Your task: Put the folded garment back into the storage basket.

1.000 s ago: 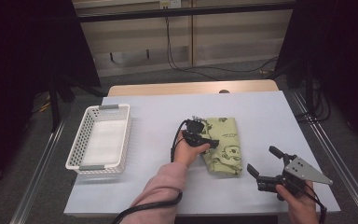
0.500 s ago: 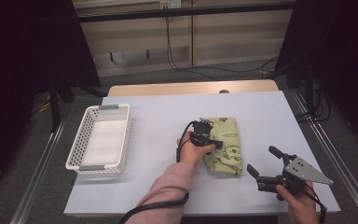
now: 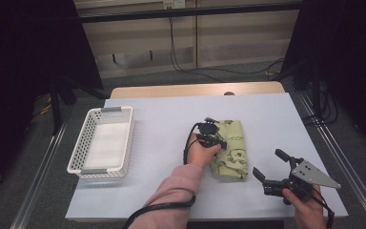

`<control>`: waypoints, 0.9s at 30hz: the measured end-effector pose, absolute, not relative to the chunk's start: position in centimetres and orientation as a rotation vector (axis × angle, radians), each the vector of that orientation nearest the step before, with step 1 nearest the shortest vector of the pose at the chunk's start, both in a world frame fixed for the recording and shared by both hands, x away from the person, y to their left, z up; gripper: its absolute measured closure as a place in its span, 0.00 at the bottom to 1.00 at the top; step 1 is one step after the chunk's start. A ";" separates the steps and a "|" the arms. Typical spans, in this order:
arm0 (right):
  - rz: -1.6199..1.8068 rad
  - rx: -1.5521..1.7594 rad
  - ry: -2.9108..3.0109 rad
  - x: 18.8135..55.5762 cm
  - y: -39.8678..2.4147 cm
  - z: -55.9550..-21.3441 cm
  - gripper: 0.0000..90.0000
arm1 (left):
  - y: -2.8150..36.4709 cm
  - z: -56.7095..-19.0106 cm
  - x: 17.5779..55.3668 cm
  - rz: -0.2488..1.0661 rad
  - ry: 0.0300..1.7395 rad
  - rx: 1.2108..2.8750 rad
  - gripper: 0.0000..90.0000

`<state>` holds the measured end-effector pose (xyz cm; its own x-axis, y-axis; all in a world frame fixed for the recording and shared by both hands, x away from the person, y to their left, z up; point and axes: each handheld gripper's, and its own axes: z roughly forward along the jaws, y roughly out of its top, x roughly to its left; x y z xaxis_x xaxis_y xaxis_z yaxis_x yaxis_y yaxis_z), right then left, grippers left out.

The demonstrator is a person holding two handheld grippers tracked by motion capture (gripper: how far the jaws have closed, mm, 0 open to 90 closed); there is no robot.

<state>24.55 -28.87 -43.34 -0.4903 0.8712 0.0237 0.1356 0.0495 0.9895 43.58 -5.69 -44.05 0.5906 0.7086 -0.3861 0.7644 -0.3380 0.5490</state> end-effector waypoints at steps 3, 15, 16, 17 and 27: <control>1.495 1.014 1.701 24.6 -28.9 -43.3 0.01 | -5.1 -43.1 44.0 -0.150 1.173 2.102 0.82; 1.494 1.014 1.697 24.6 -29.1 -43.4 0.01 | -3.3 -39.9 45.3 -0.254 1.216 2.103 0.83; 1.494 1.013 1.697 24.6 -29.1 -43.3 0.01 | -3.1 -39.6 45.3 -0.227 1.232 2.095 0.83; 1.496 1.016 1.695 24.6 -29.1 -43.3 0.01 | -2.9 -39.4 45.4 -0.243 1.216 2.109 0.82; 1.495 1.010 1.695 24.6 -29.1 -43.3 0.01 | -0.5 -36.3 46.3 -0.229 1.243 2.157 0.83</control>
